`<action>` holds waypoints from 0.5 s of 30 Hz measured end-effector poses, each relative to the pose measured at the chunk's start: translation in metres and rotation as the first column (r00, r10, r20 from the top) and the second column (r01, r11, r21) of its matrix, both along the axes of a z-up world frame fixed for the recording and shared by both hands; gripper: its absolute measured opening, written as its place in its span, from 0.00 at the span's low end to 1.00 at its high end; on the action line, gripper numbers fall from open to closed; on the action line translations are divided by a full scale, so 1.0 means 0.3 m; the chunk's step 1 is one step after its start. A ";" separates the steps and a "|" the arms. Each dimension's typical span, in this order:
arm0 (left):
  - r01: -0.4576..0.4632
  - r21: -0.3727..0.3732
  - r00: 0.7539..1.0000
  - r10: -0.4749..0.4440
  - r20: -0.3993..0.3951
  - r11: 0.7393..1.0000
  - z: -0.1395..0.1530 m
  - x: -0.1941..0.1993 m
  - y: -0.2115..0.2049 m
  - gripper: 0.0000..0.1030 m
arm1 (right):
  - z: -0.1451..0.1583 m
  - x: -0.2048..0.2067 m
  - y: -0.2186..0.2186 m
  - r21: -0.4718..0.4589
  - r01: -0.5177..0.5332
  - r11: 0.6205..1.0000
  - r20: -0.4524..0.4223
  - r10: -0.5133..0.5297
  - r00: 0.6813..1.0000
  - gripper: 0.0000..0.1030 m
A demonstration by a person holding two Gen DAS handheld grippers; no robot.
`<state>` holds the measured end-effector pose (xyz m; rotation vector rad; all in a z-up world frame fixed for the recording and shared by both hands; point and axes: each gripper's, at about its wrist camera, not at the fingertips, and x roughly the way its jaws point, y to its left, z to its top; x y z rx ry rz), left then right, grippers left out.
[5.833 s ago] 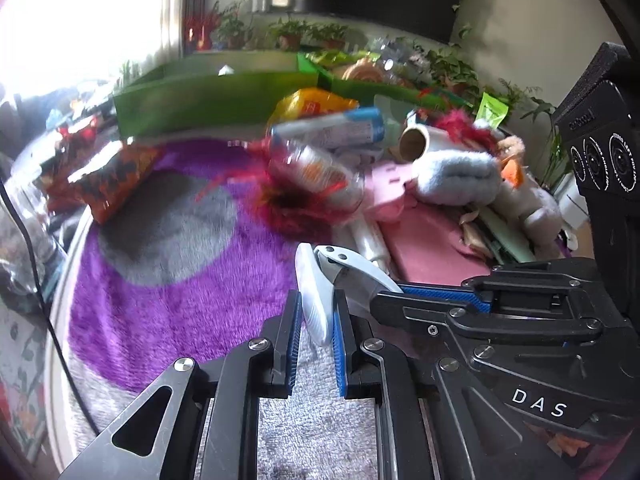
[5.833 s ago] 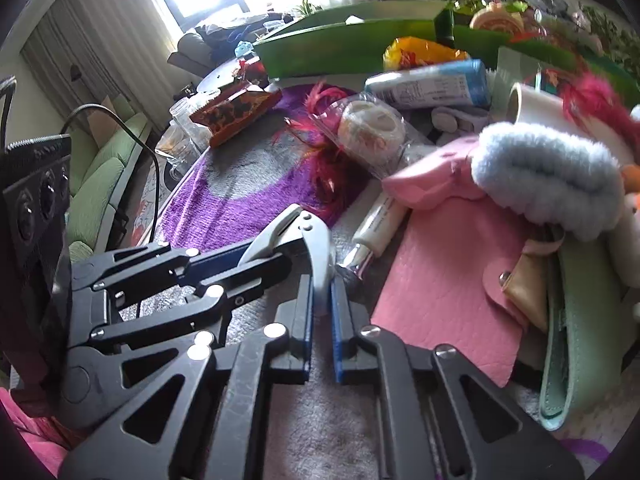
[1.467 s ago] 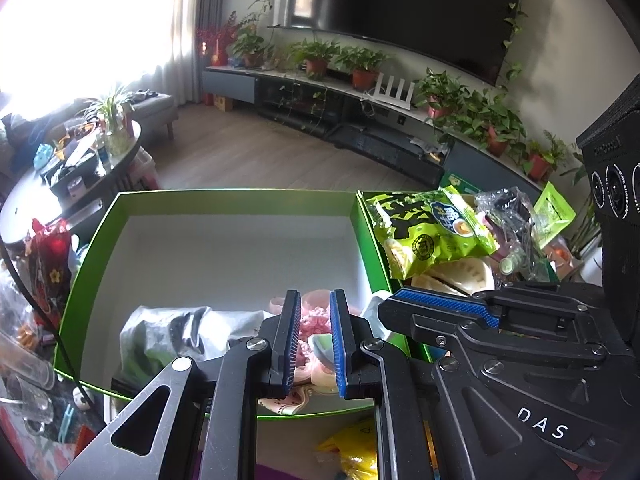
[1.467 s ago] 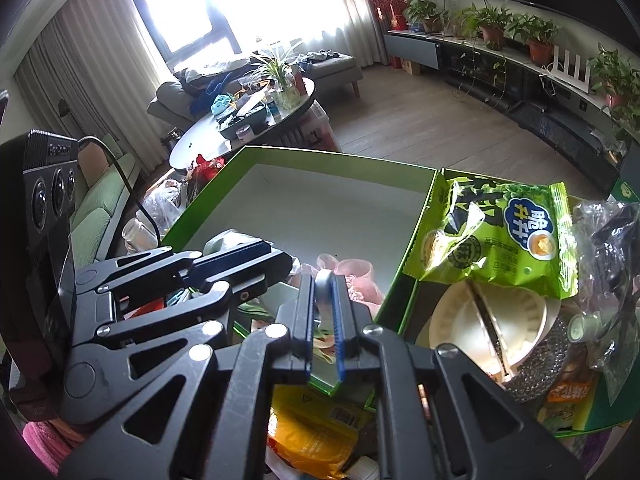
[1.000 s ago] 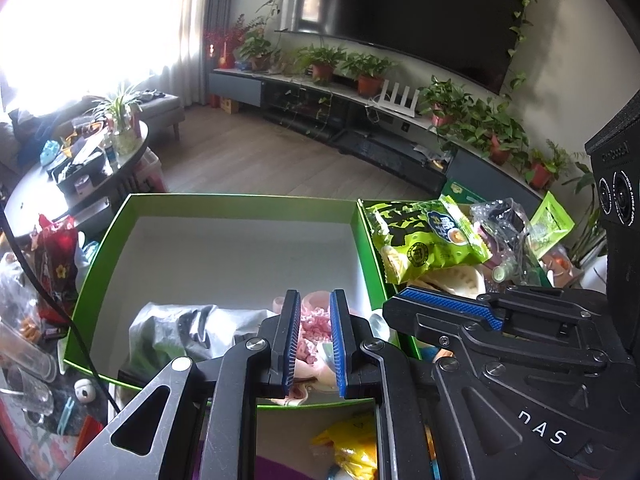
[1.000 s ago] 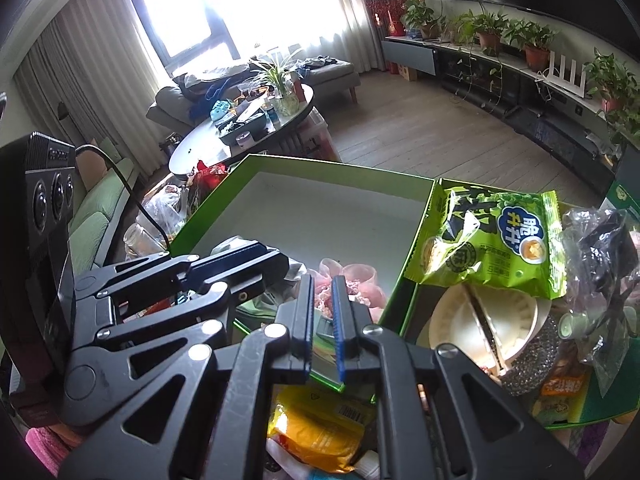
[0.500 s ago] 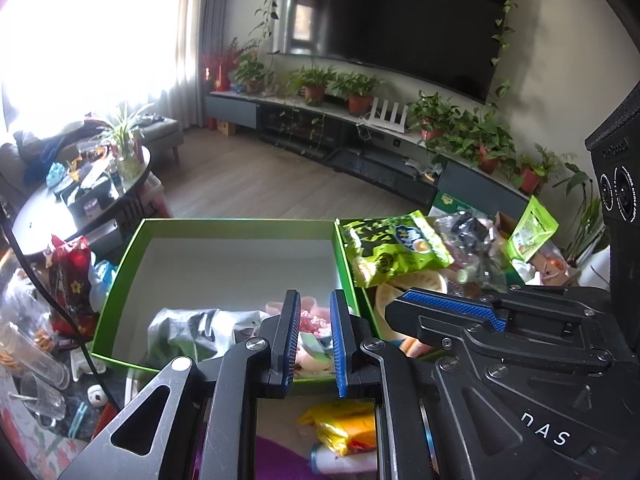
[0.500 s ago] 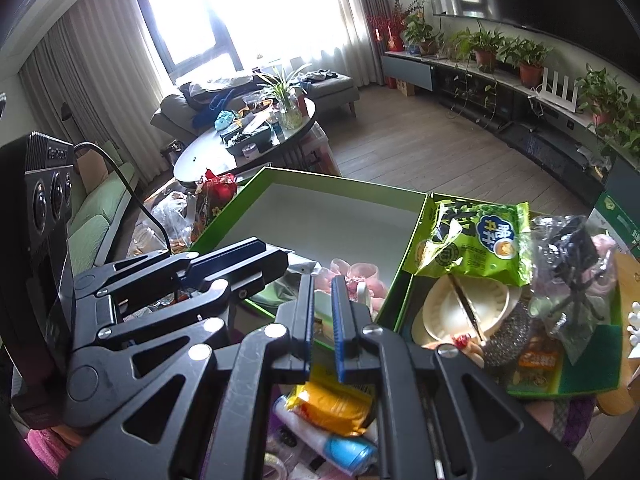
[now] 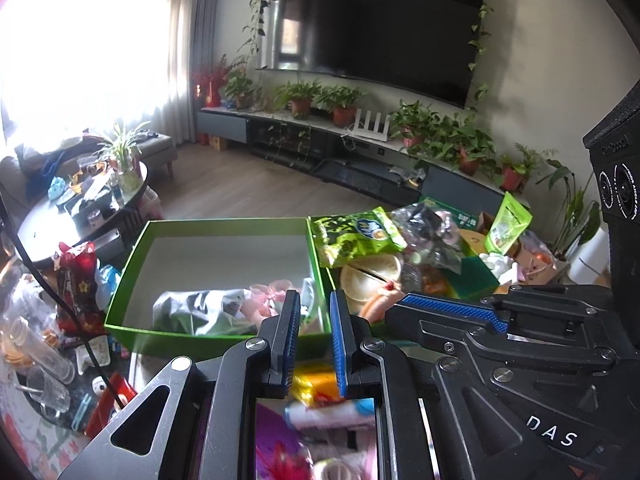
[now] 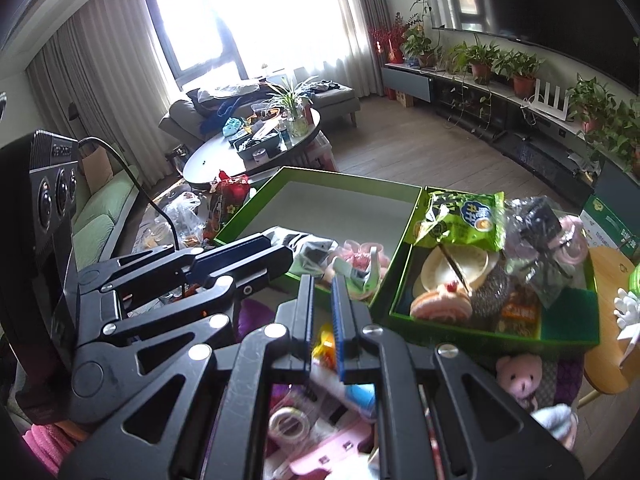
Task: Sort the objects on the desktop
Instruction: 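Move the right tool back over the pile of toys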
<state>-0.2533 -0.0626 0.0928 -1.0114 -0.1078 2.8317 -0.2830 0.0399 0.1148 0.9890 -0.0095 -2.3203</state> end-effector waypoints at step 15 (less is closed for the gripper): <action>0.048 -0.037 0.998 -0.049 -0.042 0.998 0.005 0.244 0.086 0.12 | -0.003 0.280 0.079 -0.011 0.010 1.000 -0.030 -0.010 0.999 0.11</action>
